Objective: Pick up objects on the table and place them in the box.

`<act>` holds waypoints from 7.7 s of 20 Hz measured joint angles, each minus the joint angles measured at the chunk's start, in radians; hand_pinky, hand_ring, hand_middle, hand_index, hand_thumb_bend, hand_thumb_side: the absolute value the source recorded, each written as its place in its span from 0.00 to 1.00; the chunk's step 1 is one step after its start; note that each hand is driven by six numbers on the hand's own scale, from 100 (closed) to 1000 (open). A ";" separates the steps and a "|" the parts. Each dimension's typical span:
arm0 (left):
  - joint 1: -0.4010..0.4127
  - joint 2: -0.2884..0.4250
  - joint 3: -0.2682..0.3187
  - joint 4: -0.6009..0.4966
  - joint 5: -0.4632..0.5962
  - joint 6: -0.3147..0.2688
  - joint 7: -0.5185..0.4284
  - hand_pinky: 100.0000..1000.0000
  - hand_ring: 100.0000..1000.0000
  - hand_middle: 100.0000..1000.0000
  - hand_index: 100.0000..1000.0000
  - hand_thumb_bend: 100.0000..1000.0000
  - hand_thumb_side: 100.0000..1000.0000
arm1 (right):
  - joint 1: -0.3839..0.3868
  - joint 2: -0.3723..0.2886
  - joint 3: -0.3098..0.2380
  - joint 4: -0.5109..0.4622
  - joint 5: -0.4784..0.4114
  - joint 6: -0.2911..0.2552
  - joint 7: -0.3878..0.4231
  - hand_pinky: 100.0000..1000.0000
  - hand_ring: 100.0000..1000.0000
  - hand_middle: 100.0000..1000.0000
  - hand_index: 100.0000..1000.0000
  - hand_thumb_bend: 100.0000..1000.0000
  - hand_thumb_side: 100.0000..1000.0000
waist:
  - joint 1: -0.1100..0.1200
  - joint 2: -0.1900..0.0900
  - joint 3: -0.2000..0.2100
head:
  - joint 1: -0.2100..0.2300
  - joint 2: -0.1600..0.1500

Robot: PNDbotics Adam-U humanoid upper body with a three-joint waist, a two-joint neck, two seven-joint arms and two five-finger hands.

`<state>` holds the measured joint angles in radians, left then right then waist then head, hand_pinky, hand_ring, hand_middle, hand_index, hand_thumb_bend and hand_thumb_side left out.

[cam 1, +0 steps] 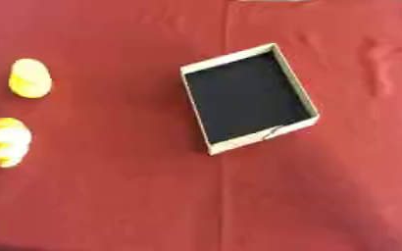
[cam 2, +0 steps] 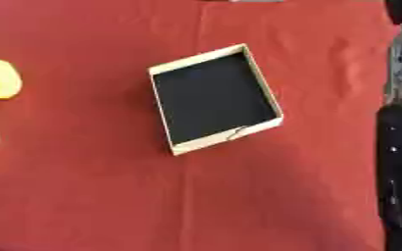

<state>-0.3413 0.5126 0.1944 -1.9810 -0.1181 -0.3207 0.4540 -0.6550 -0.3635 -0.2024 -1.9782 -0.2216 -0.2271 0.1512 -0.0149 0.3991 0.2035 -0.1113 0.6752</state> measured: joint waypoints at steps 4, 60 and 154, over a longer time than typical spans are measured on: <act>0.024 0.027 -0.006 0.000 0.000 0.005 -0.005 0.79 0.76 0.72 0.89 0.08 0.63 | 0.005 0.000 0.000 0.000 0.000 -0.001 -0.002 0.89 0.97 0.78 0.87 0.00 0.61 | 0.004 -0.004 -0.006 | -0.006 0.001; 0.054 0.409 -0.231 0.458 -0.267 0.057 -0.880 0.85 0.83 0.80 0.91 0.24 0.00 | 0.032 -0.009 0.013 0.000 -0.003 0.022 0.043 0.89 0.98 0.77 0.87 0.00 0.61 | 0.032 0.001 -0.027 | 0.008 -0.009; -0.616 -0.339 -0.518 0.626 -0.626 0.079 -0.878 0.85 0.84 0.80 0.93 0.03 0.11 | 0.003 0.009 0.013 0.000 -0.027 0.009 0.009 0.88 0.97 0.77 0.87 0.00 0.61 | 0.026 -0.024 -0.066 | 0.046 -0.003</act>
<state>-0.9574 0.1741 -0.3235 -1.3548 -0.7439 -0.2420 -0.4241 -0.6523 -0.3546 -0.1895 -1.9782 -0.2489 -0.2184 0.1602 0.0106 0.3755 0.1376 -0.0649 0.6720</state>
